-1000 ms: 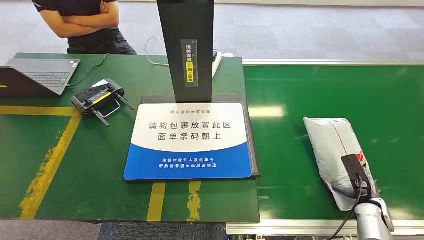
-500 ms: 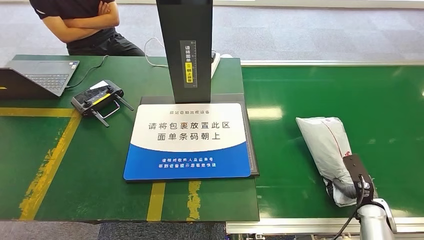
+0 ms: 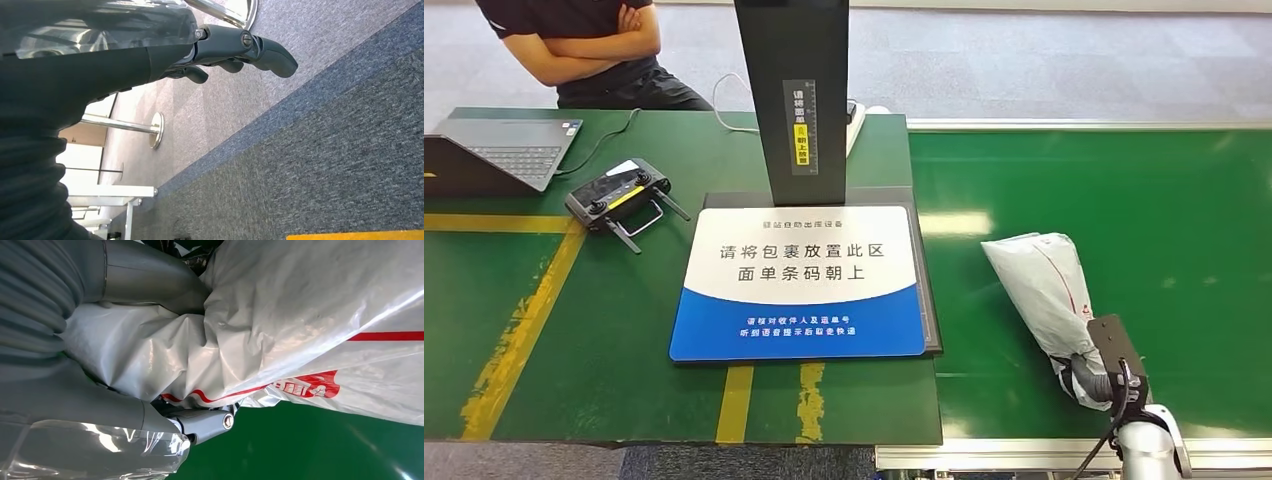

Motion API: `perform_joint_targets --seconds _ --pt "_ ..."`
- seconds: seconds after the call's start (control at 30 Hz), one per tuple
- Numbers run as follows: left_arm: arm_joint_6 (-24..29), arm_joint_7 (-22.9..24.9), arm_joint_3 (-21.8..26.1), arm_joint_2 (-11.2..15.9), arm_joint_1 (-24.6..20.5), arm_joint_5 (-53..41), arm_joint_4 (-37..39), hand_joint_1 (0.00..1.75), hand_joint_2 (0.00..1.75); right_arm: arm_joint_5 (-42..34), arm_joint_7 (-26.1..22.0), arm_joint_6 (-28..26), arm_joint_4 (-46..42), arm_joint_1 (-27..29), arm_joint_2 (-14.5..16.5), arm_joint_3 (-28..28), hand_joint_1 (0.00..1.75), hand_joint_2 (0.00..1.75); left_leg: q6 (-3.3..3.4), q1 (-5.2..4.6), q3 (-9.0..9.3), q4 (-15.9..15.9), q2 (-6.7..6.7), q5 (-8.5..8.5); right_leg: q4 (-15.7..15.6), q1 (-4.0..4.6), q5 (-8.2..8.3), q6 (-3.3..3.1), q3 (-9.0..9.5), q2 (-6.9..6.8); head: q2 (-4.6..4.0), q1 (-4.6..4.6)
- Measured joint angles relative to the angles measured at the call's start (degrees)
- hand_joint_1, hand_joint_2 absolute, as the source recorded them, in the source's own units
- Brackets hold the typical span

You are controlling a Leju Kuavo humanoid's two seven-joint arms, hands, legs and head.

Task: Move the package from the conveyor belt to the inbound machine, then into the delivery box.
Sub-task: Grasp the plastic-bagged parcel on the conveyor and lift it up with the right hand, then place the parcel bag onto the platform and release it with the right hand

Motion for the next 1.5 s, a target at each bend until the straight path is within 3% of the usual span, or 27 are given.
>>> perform_joint_targets --seconds 0.37,0.63,0.7,0.83,1.07,1.23,1.5 --pt "-0.22 -0.51 0.0 -0.01 0.02 0.02 0.0 0.0 1.75 -6.36 -3.87 -7.36 -10.46 3.22 4.25 0.2 1.75 1.75 0.01 -0.06 -0.28 0.0 -0.13 0.0 0.01 -0.07 -0.04 0.06 -0.22 -0.08 0.0 0.0" --pt "-0.55 -1.73 0.02 0.02 0.04 0.04 0.0 0.0 1.75 -11.81 -15.1 -19.34 -26.41 5.56 10.26 1.68 1.75 1.75 0.0 -0.06 -0.36 -0.01 -0.18 0.0 0.06 -0.07 -0.1 0.0 -0.3 -0.11 0.0 0.01" --pt "-0.74 -2.07 0.01 0.03 0.05 0.01 0.0 0.0 1.75 -12.58 -16.16 -19.04 -31.34 6.38 11.89 3.96 1.75 1.75 0.0 -0.06 -0.37 -0.02 -0.17 0.0 0.11 -0.07 -0.12 -0.03 -0.31 -0.11 0.0 0.01" --pt "-0.91 -2.48 -0.15 0.05 -0.03 -0.08 0.0 0.0 1.75 -11.88 -16.31 -12.32 -36.61 6.35 13.3 12.31 1.75 1.75 -0.03 -0.06 -0.34 -0.03 -0.1 0.01 0.17 -0.07 -0.14 -0.06 -0.33 -0.08 0.0 0.0" --pt "-1.02 -2.74 -1.07 0.1 -0.05 -0.22 0.0 0.0 1.75 -4.26 -15.09 -10.45 -33.6 2.61 13.12 24.78 1.75 1.75 -0.05 -0.07 -0.4 -0.03 -0.28 0.11 0.21 -0.08 -0.13 -0.07 -0.33 -0.24 0.0 0.0" --pt "-1.32 -2.72 -1.95 0.14 -0.16 -0.3 0.0 0.0 1.75 7.23 -7.96 -10.0 -24.45 -3.39 11.41 35.43 1.75 1.75 -0.06 -0.07 -0.38 -0.01 -0.39 0.13 0.21 -0.08 -0.13 -0.07 -0.33 -0.33 0.0 -0.01" --pt "-1.39 -2.38 -2.59 0.14 0.01 -0.31 0.0 0.0 1.75 11.55 -2.93 -8.05 -10.94 -11.29 9.02 42.45 1.75 1.75 -0.09 -0.07 -0.45 -0.01 -0.52 0.15 0.21 -0.08 -0.14 -0.07 -0.35 -0.4 0.0 -0.01"
